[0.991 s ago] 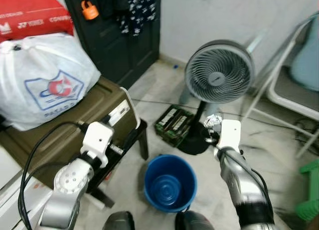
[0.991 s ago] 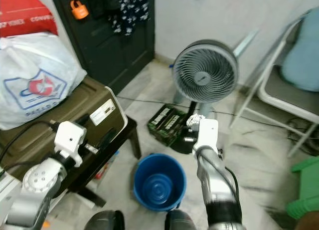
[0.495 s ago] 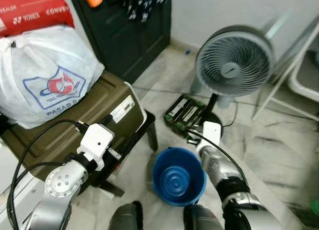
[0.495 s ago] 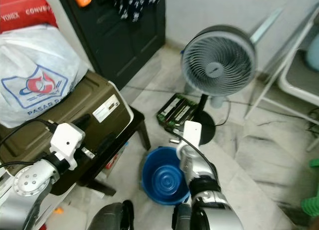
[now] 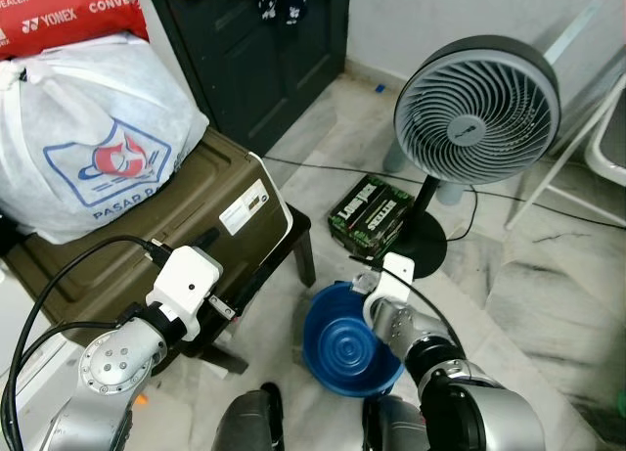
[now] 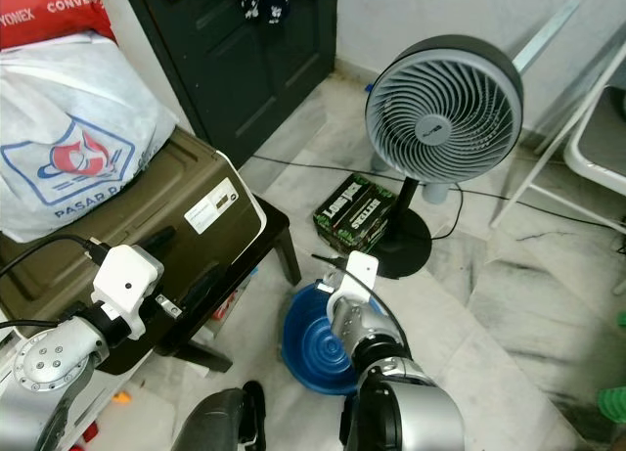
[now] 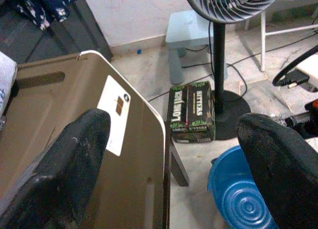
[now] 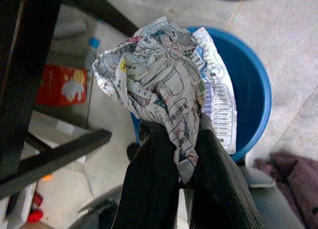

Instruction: Clean up the room

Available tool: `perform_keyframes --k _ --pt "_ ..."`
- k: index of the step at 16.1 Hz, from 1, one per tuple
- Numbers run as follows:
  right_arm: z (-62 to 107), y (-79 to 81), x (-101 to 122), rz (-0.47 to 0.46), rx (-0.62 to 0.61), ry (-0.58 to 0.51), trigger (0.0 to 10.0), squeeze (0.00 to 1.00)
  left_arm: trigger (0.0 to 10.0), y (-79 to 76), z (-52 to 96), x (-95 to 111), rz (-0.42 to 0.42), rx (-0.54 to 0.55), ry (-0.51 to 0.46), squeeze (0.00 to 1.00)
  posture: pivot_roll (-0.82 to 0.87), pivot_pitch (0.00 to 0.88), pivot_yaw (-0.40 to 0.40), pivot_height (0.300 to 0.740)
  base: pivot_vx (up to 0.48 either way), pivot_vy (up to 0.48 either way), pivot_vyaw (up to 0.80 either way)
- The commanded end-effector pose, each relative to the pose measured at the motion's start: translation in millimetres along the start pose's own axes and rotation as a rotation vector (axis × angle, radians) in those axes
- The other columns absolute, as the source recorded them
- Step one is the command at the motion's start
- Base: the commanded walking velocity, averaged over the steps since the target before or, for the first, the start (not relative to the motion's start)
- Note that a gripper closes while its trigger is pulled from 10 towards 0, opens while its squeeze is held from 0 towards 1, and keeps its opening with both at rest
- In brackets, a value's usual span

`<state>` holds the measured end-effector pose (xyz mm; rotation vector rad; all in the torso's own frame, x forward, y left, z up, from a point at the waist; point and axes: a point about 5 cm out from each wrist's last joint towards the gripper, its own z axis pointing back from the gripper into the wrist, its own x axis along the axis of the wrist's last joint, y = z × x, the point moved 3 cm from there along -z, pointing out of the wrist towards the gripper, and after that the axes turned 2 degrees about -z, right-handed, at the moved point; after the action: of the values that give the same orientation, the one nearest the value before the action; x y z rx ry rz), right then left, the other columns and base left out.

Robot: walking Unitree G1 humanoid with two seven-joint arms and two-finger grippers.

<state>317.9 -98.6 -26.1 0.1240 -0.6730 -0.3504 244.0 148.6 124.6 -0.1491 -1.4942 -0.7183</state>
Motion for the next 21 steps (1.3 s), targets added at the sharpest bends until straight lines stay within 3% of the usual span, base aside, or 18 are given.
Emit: perform_keyframes --k 1,2,3,18,21 --pt "-0.3 2.6 -5.3 -0.002 -0.007 0.015 10.0 0.0 10.0 0.8 4.7 1.0 -0.008 -0.003 0.01 0.0 0.19 0.27 0.089 0.74 0.0 0.0 0.0" --pt "-0.8 0.1 -5.9 -0.014 -0.018 0.018 10.0 0.0 10.0 0.1 4.6 1.3 -0.007 -0.005 0.012 0.0 0.19 0.273 0.09 0.74 0.0 0.0 0.0" --pt "-1.2 -3.7 -5.5 -0.022 -0.031 0.017 10.0 1.0 10.0 -1.9 4.2 1.3 -0.005 -0.014 0.014 0.0 0.19 0.277 0.091 0.74 0.0 0.0 0.0" --pt "-1.3 -3.3 10.8 -0.054 -0.001 -0.072 10.0 1.0 10.0 -1.1 1.4 0.0 -0.004 -0.005 0.017 0.0 0.18 0.275 0.095 0.74 0.0 0.0 0.0" --pt "3.0 10.7 30.8 -0.091 0.132 -0.173 10.0 1.0 10.0 -1.1 -2.8 -0.3 0.0 0.001 0.011 0.0 0.15 0.263 0.09 0.74 0.0 0.0 0.0"
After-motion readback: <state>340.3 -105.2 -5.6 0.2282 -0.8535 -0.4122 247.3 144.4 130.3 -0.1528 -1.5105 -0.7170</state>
